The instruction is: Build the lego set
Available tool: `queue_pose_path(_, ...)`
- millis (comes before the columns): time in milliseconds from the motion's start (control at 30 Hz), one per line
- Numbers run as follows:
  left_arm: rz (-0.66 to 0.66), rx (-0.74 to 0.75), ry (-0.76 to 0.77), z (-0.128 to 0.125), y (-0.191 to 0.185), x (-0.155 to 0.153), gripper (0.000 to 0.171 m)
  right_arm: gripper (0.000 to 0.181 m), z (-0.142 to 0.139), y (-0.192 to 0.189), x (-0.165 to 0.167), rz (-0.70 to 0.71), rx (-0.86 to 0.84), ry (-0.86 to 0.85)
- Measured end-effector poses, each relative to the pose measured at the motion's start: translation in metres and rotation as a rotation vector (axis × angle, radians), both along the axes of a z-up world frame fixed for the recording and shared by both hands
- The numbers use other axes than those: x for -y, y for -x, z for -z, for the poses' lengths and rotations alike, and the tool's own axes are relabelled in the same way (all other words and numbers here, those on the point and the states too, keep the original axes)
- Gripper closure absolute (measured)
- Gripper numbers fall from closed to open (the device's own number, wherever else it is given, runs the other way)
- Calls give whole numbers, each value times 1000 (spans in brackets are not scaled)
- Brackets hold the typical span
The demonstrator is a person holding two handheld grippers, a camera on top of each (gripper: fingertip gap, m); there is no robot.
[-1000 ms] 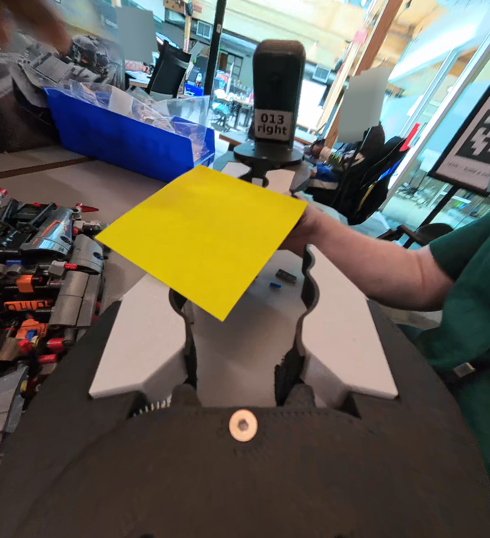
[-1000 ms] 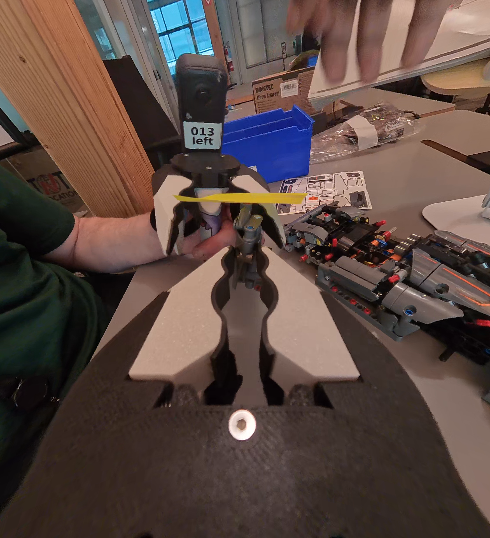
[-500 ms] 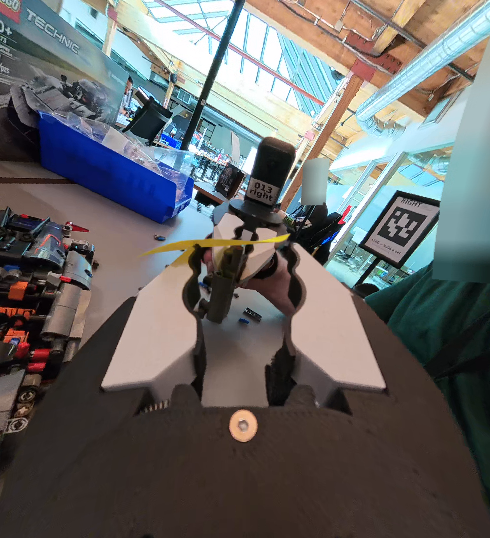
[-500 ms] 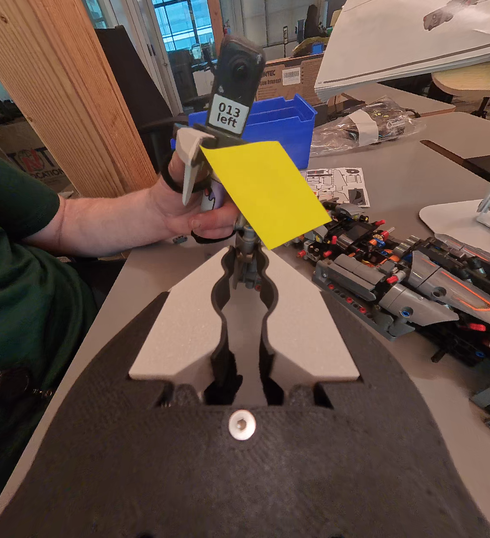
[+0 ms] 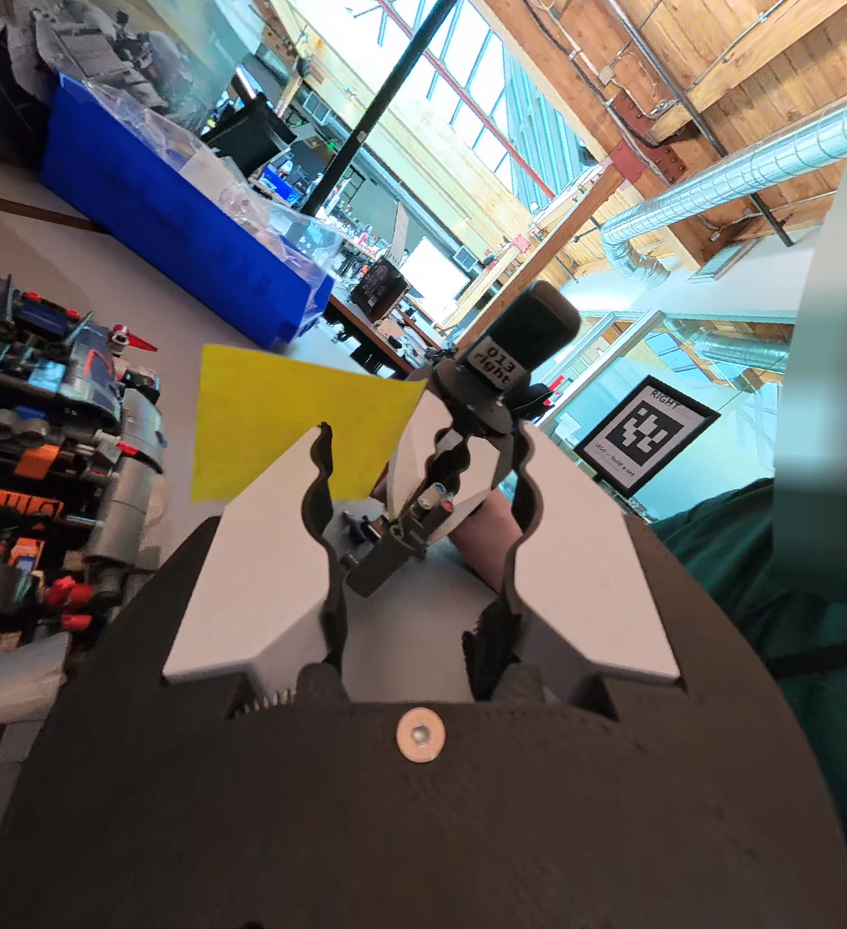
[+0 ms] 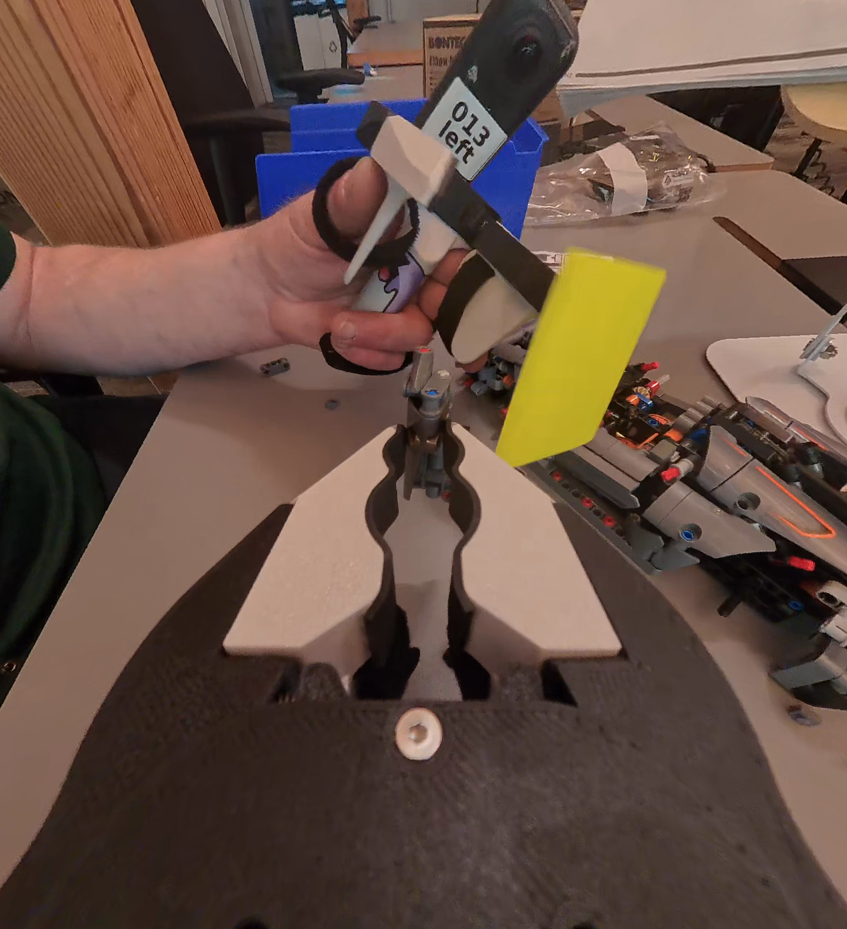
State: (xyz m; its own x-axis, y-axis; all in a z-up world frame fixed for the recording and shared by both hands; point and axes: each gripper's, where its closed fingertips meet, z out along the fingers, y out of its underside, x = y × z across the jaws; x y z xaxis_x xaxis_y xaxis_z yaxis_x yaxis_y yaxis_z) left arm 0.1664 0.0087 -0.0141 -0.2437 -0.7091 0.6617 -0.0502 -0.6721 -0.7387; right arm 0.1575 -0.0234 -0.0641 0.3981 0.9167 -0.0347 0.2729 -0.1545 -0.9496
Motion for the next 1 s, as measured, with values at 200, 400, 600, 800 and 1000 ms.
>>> queue_pose_path(200, -113, -173, -53, 28, -7, -22, 111, 169, 12, -7, 2, -4, 60, 54)
queue_pose_path(400, -122, -453, -453, 51, -9, -18, 115, 170, 13, -24, 15, -59, 86, 107)
queue_pose_path(600, 65, -710, -902, 91, -25, 0, 109, 170, 16, -36, 27, -107, 108, 140)
queue_pose_path(800, 183, -787, -1287, 117, -23, 9, 117, 170, -1, -53, 24, -69, 32, 118)
queue_pose_path(1000, 177, -756, -1403, 118, -31, 13, 168, 170, -2, -54, 24, -67, 29, 109)
